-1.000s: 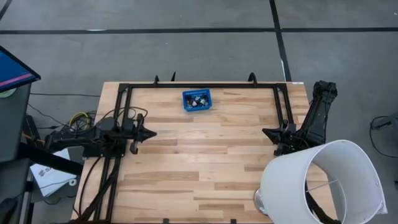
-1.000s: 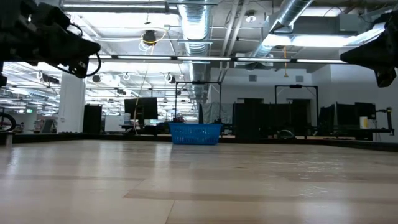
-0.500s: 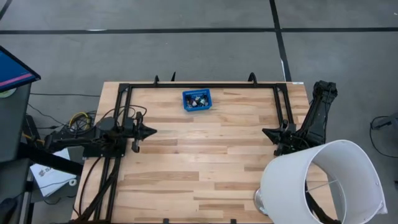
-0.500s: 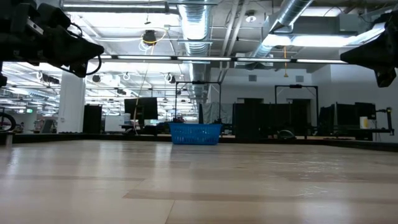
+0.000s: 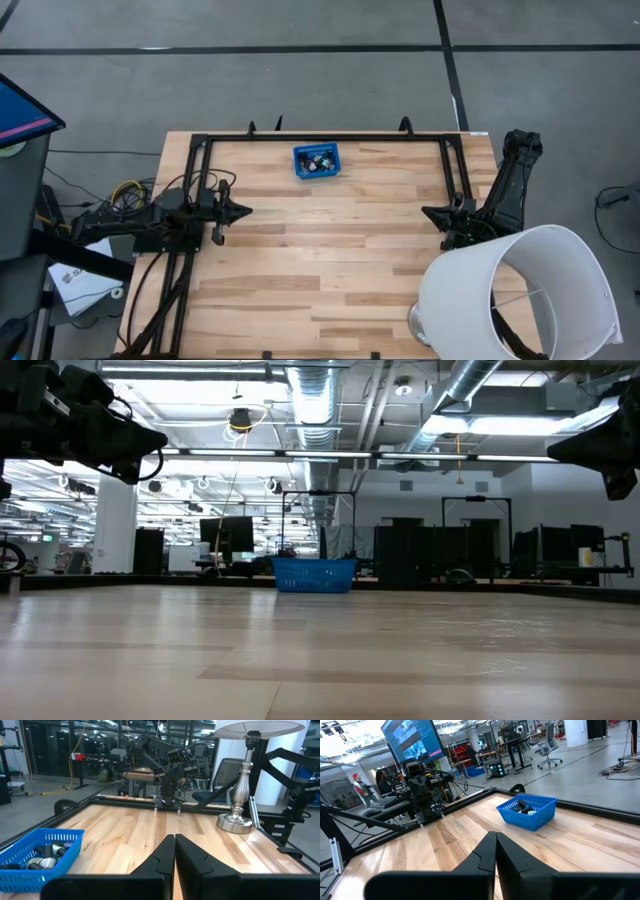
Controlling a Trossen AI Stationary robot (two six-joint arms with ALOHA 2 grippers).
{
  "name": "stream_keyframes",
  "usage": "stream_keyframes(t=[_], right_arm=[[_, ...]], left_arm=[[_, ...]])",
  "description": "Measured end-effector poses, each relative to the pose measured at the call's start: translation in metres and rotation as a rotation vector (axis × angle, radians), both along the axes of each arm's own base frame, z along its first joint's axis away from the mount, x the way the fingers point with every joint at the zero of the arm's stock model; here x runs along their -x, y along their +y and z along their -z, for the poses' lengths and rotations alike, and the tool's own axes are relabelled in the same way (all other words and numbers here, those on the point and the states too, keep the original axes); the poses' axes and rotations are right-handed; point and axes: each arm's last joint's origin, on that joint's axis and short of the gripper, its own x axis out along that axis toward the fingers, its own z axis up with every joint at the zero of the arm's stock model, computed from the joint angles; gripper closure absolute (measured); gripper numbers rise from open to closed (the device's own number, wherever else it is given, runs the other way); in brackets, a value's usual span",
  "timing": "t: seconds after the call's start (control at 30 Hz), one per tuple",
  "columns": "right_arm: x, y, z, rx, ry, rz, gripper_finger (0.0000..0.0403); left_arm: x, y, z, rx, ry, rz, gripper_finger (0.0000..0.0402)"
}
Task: Pick & Place Nail Polish
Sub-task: Return to Home Position
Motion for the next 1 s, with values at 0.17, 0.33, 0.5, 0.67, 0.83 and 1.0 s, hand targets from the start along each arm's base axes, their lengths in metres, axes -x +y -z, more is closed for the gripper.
stream_keyframes(t=[0.17,0.33,0.5,0.67,0.83,1.0], right_arm=[[0.0000,0.0000,0.0000,0.000,0.000,0.000,0.0403],[0.0000,0.0000,0.0000,0.000,0.000,0.000,0.0403],[0.0000,0.0000,0.0000,0.000,0.000,0.000,0.0403],[0.0000,0.0000,0.0000,0.000,0.000,0.000,0.0403],[0.0000,0.0000,0.0000,0.000,0.000,0.000,0.0403],[0.0000,0.0000,0.0000,0.000,0.000,0.000,0.0403]], left_arm=[[0.0000,0.0000,0.0000,0.000,0.000,0.000,0.0392],[0.0000,0.0000,0.0000,0.000,0.000,0.000,0.0392],[0.0000,0.0000,0.0000,0.000,0.000,0.000,0.0390],[0.0000,0.0000,0.0000,0.000,0.000,0.000,0.0392],[0.0000,0.0000,0.0000,0.000,0.000,0.000,0.0389],[0.0000,0.0000,0.0000,0.000,0.000,0.000,0.0392]])
